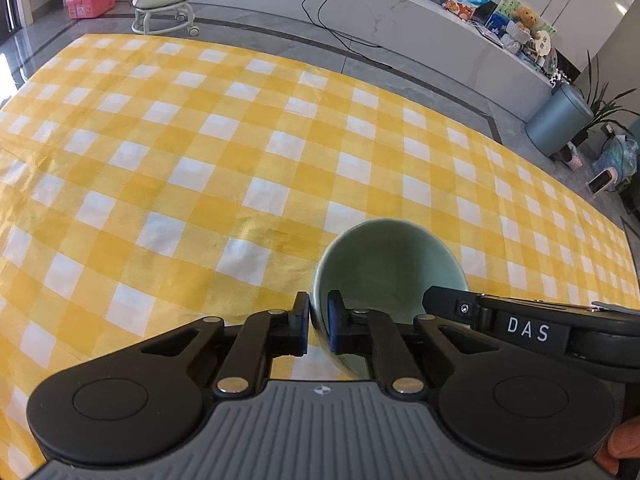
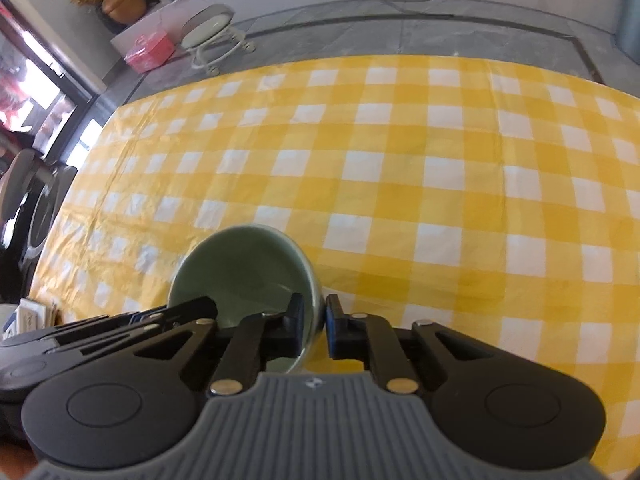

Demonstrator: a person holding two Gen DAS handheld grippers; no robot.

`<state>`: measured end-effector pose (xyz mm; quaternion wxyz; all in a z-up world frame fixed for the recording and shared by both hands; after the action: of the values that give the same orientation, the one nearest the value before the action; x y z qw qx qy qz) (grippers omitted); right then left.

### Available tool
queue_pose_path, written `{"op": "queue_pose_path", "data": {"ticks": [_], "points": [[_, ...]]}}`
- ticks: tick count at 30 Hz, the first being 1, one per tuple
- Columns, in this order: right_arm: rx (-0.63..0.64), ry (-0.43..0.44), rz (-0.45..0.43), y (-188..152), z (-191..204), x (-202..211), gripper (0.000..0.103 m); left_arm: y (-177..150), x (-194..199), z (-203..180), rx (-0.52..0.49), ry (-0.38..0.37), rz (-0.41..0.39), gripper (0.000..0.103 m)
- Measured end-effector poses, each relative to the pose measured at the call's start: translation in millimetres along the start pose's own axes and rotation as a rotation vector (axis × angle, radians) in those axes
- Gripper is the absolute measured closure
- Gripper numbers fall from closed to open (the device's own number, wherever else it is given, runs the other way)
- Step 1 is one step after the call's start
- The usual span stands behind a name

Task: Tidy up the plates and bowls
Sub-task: 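Carry the green bowl with both grippers and lower it into the orange bowl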

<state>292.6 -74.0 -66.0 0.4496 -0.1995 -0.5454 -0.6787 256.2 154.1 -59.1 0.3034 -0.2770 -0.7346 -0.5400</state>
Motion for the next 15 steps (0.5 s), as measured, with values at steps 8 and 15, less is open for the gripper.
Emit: {"op": "queue_pose_path", "data": {"ticks": [8,15], "points": [[-0.06,0.014,-0.05,-13,-3,30,0.097,-6,24,-8,0.001,0.015,-0.022,0.096],[-0.135,0.044,-0.075,-25,-21,84,0.096,-16,71,-40,-0.006,0.013,-0.037,0.097]]}}
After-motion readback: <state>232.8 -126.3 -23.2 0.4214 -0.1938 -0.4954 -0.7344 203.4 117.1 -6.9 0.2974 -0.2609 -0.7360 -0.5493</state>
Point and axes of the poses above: each gripper's, at about its wrist camera, not at the fingertips, and x roughly against the way its jaws point, z to its left, y to its top, the point moved 1 cm from there along -x, roughly the way its jaws point, and after that the axes turned 14 degrees about -z, right-handed, at the moved point
